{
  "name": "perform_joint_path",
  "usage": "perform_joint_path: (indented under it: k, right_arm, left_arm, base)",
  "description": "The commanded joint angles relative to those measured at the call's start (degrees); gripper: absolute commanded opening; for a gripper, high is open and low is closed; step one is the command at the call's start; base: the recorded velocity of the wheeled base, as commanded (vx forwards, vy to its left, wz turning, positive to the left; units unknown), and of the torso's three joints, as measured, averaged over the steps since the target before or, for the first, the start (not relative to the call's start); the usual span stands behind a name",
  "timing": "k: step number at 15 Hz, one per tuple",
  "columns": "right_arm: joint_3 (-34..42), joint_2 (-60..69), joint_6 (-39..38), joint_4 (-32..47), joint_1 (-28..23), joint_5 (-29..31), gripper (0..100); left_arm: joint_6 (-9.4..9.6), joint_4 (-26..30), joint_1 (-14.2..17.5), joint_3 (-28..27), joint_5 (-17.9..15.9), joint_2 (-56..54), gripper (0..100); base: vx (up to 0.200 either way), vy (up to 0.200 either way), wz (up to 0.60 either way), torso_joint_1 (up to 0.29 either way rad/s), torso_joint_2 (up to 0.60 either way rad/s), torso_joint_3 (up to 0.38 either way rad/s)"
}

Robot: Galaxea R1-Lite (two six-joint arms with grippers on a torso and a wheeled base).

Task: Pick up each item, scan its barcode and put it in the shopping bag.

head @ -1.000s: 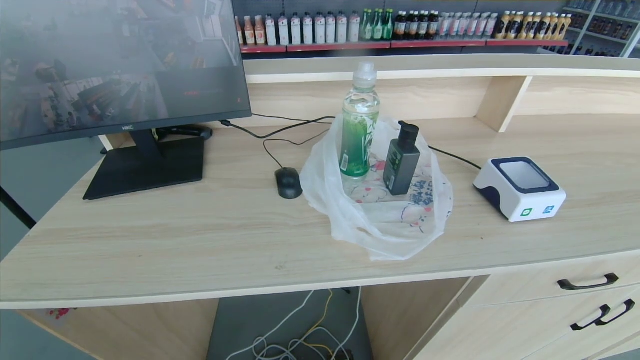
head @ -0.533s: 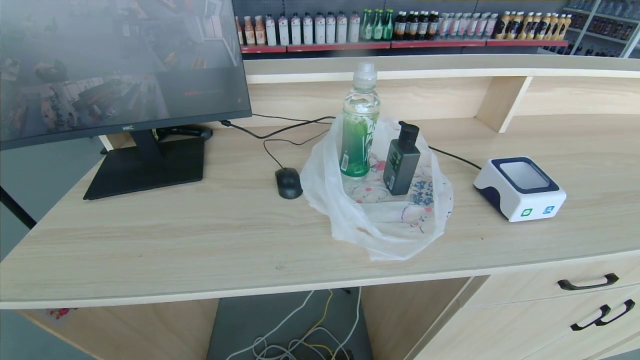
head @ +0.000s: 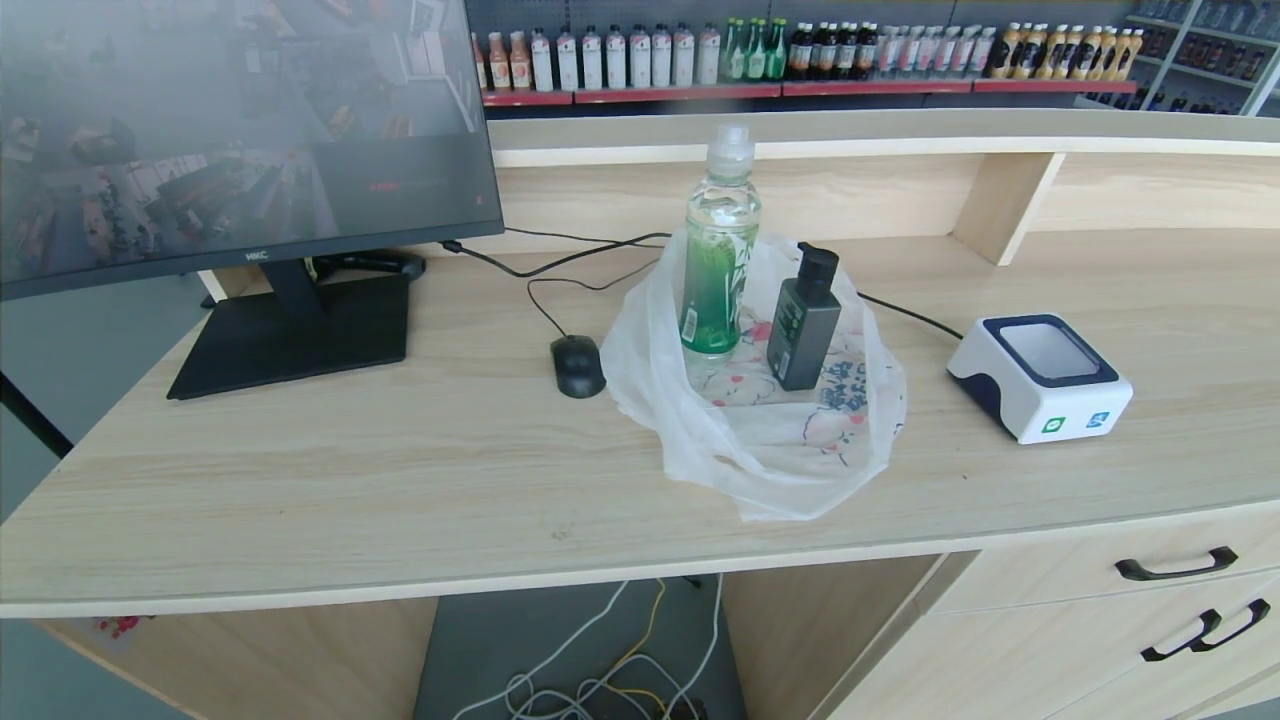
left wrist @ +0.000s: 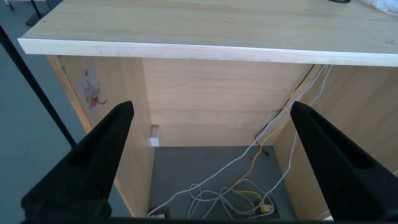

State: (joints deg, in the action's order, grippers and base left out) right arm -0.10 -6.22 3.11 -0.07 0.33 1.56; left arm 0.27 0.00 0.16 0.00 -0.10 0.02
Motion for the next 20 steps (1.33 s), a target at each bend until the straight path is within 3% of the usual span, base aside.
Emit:
perform_joint_path:
  k: [1, 20]
  right_arm:
    - [0.0, 6.2, -0.1, 0.0, -0.3, 0.0, 100]
    - [0.0, 6.2, -1.4, 0.1, -0.3, -0.1, 100]
  left_arm:
    - [0.0, 0.0, 0.0, 0.0, 0.0, 0.0, 100]
    - [0.0, 0.0, 0.0, 0.0, 0.0, 0.0, 100]
  base:
    - [0.0, 0.0, 0.0, 0.0, 0.0, 0.0]
    - [-0.021, 0.0, 0.0, 0.0, 0.0, 0.0]
